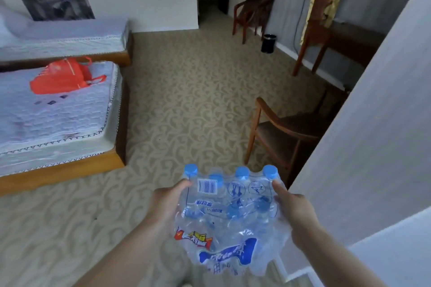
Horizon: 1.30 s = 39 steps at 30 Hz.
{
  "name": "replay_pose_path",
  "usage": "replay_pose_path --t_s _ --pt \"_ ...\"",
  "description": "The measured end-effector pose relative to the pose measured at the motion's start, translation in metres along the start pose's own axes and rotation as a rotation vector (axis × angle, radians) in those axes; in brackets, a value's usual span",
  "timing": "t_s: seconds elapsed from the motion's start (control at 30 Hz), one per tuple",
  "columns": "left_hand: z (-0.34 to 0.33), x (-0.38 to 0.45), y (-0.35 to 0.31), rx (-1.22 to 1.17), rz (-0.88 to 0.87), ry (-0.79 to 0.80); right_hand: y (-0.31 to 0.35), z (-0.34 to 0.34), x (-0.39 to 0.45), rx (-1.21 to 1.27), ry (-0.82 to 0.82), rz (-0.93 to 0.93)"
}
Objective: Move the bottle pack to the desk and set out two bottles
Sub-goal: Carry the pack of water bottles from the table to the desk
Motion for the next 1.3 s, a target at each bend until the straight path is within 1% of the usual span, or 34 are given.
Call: replay_pose_path --t_s 0.1,0.17,0.3,0.37,0.47,0.6,0.67,0.8,0.93,1.03,1.17,1.3 --pt "-0.012 0.052 -0.031 -0.002 0.007 0.006 0.039 -0.025 0.046 0.031 0.024 -0.004" --pt "-0.017 0.086 -0.053 0.022 -0.007 0.005 0.063 -0.044 0.072 0.043 0.016 -0.014" --pt "-0.033 0.154 -0.102 0.043 -0.025 0.054 0.110 -0.077 0.118 0.059 -0.036 -0.032" --pt "-0.045 0.185 -0.130 0.041 -0.043 0.085 0.136 -0.090 0.138 0.065 -0.033 -0.030" --pt "-0.064 0.226 -0.167 0.070 -0.053 0.081 0.173 -0.104 0.168 0.096 -0.042 -0.037" --pt "-0.100 0.277 -0.211 0.115 -0.047 0.118 0.215 -0.112 0.221 0.132 -0.059 0.014" --pt "-0.121 0.303 -0.227 0.085 -0.054 0.127 0.238 -0.116 0.252 0.164 -0.068 0.033" --pt "-0.166 0.357 -0.257 0.042 -0.059 0.112 0.281 -0.122 0.319 0.202 -0.074 0.011" --pt "-0.213 0.410 -0.300 0.034 -0.058 0.105 0.332 -0.125 0.380 0.230 -0.055 0.014" --pt "-0.239 0.449 -0.327 0.031 -0.067 0.064 0.376 -0.129 0.419 0.242 -0.061 0.009" --pt "-0.269 0.509 -0.365 0.052 -0.045 0.057 0.431 -0.138 0.474 0.259 -0.059 0.009" --pt "-0.309 0.583 -0.408 0.079 -0.072 0.101 0.479 -0.154 0.538 0.275 -0.061 -0.011"
Point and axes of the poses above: each hand's wrist, its own x-axis towards the middle knuckle, its own z-axis out of the back of the hand, y = z × x, the point moved 3 cm from there along x, towards the middle knuckle, and after that the axes turned 9 degrees about -x, right-handed, at the moved point
